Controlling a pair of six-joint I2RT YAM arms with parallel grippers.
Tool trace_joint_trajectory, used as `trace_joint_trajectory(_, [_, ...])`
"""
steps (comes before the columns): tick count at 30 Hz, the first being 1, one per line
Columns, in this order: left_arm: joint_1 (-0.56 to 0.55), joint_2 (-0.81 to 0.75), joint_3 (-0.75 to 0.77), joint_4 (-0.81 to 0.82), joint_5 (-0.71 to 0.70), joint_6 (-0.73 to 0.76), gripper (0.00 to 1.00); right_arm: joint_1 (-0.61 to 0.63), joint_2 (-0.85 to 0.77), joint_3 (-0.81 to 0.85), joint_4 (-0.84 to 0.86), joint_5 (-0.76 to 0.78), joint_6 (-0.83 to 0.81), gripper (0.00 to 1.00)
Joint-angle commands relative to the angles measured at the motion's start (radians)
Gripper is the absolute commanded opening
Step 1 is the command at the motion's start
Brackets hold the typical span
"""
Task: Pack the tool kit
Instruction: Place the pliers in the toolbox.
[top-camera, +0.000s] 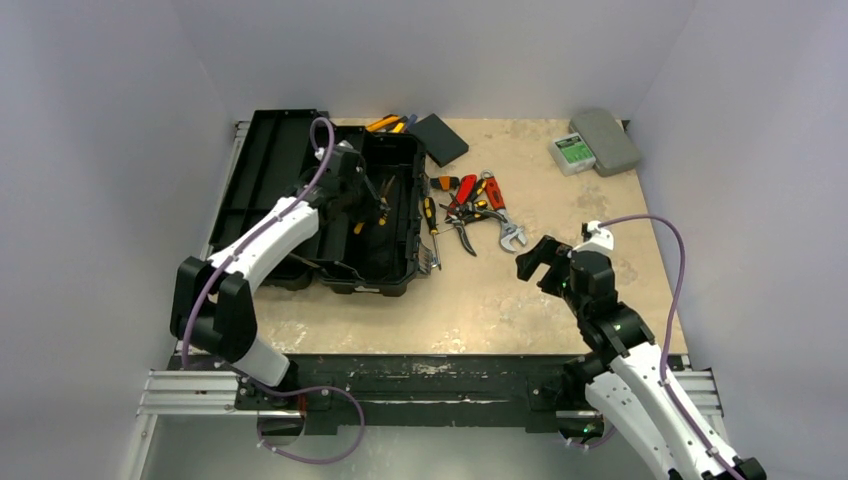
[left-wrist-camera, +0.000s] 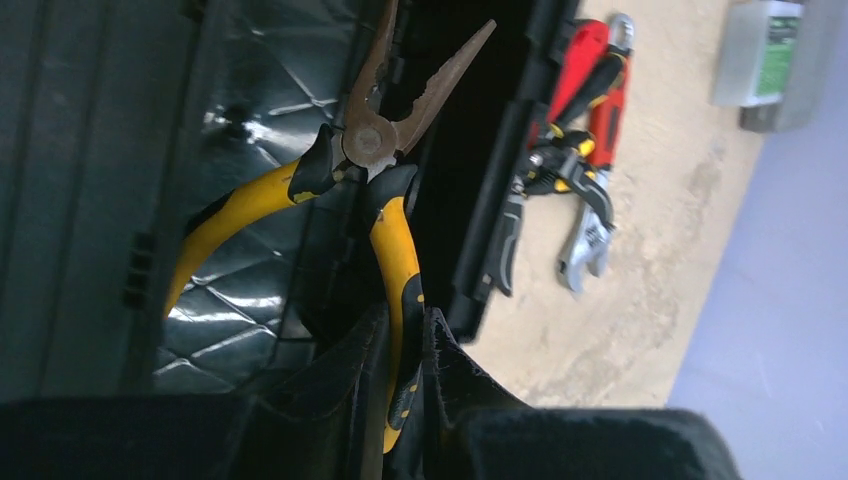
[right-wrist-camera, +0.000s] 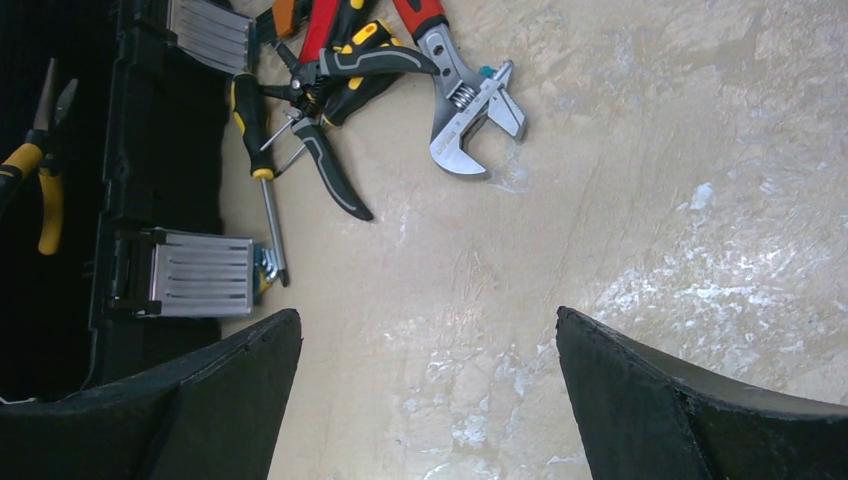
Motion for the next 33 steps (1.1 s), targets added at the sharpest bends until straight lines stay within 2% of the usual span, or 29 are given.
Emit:
trace_joint_trajectory(1, [0.029,0.058,0.052,0.029,-0.038,0.079,0.00,0.000,-0.008,-0.010,-0.001,-0.005,0.009,0.98])
trace_joint_trajectory(4, [0.036,0.110,0.088,-0.005,-0.047,0.121,0.00,-0.001,-0.002,-0.009,0.004,-0.006,0.012,0.98])
trace_joint_trajectory(5, [0.036,0.121,0.104,-0.018,-0.053,0.136,0.05,0.000,0.000,-0.010,0.008,-0.010,0.012,0.98])
trace_joint_trajectory(10, [0.034,0.119,0.150,-0.040,-0.009,0.220,0.58,-0.001,0.012,-0.004,0.014,-0.019,0.016,0.98])
trace_joint_trajectory(12, [0.034,0.092,0.135,-0.012,0.035,0.243,0.66,0.000,0.016,-0.006,0.016,-0.019,0.017,0.98])
trace_joint_trajectory(16, [0.017,0.025,0.125,-0.003,0.096,0.300,0.73,0.000,0.027,-0.001,0.022,-0.019,0.013,0.98])
trace_joint_trajectory(19, [-0.036,-0.034,0.145,-0.057,0.094,0.374,0.81,0.000,0.049,0.023,0.018,-0.019,-0.001,0.98])
trace_joint_trajectory(22, [-0.124,-0.096,0.172,-0.150,0.006,0.444,0.86,-0.001,0.087,0.059,0.016,-0.026,-0.028,0.99])
trace_joint_trajectory(24, [-0.188,-0.144,0.168,-0.194,-0.120,0.454,0.99,-0.001,0.124,0.077,0.051,-0.079,-0.067,0.99])
trace_joint_trajectory(26, [-0.233,-0.208,0.118,-0.167,-0.218,0.458,1.00,-0.001,0.180,0.115,0.044,-0.120,-0.114,0.99])
trace_joint_trajectory(33, [-0.302,-0.343,-0.083,0.023,-0.239,0.516,1.00,0.001,0.392,0.282,-0.083,-0.027,-0.176,0.99])
